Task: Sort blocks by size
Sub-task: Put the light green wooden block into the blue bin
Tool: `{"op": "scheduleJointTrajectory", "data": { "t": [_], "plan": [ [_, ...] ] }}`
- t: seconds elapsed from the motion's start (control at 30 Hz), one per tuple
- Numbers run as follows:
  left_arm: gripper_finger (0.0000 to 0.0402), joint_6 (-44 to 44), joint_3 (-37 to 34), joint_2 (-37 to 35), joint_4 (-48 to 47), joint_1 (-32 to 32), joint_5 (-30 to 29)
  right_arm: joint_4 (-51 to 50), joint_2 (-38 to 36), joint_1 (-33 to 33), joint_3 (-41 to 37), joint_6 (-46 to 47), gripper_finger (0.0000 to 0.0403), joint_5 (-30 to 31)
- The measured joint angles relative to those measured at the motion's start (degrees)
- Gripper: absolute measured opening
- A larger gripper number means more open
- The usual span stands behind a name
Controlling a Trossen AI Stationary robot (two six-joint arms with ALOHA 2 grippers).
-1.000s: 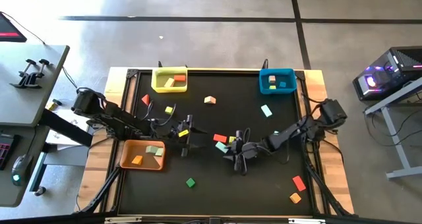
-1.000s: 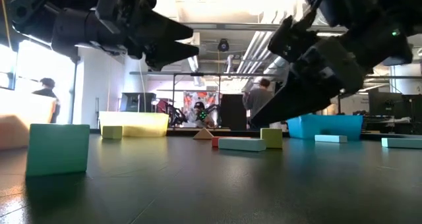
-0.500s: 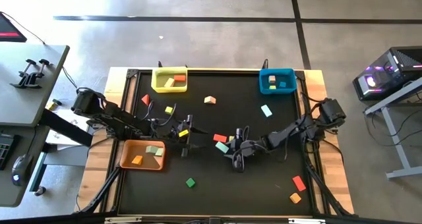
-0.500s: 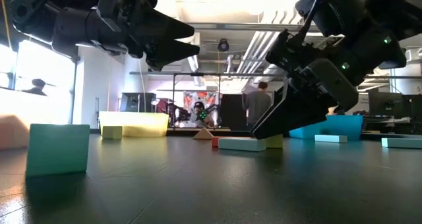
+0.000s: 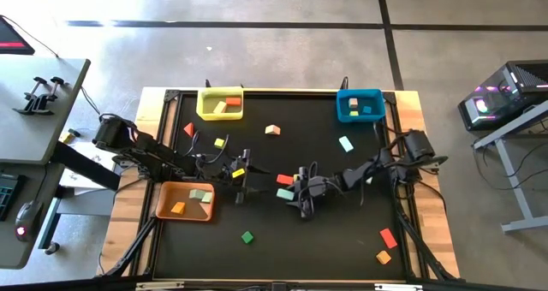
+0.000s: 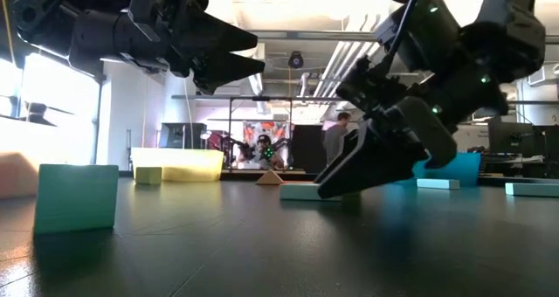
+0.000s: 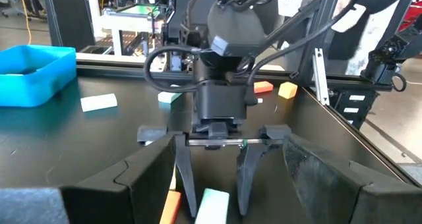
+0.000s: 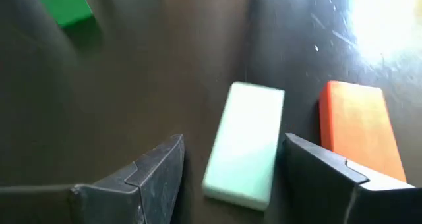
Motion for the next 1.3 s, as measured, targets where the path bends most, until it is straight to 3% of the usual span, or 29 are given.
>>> {"op": "scheduleJointTrajectory", "data": {
  "t": [0.2, 0.63, 0.97, 1.13, 1.3],
  "plan": [
    [0.0268, 0.0, 0.0, 0.0, 0.0, 0.0, 0.0, 0.9, 0.8, -1.2, -0.1, -1.1, 0.0238, -3.0],
    [0.0268, 0.0, 0.0, 0.0, -0.2, 0.0, -0.1, 0.7, 0.9, -1.0, -2.9, -2.1, 0.0138, -1.8],
    [0.0268, 0.0, 0.0, 0.0, -0.2, 0.0, -0.3, 0.9, -0.2, 0.0, -3.0, -2.1, 0.0132, -1.1],
    [0.0268, 0.0, 0.0, 0.0, -0.2, 0.0, -0.2, -1.9, -6.4, 1.2, -3.4, -1.0, 0.0132, -4.2],
    [0.0268, 0.0, 0.0, 0.0, -0.3, 0.0, -0.2, -9.5, -19.5, 1.2, -3.2, -4.3, 0.0131, -5.6]
  ]
}}
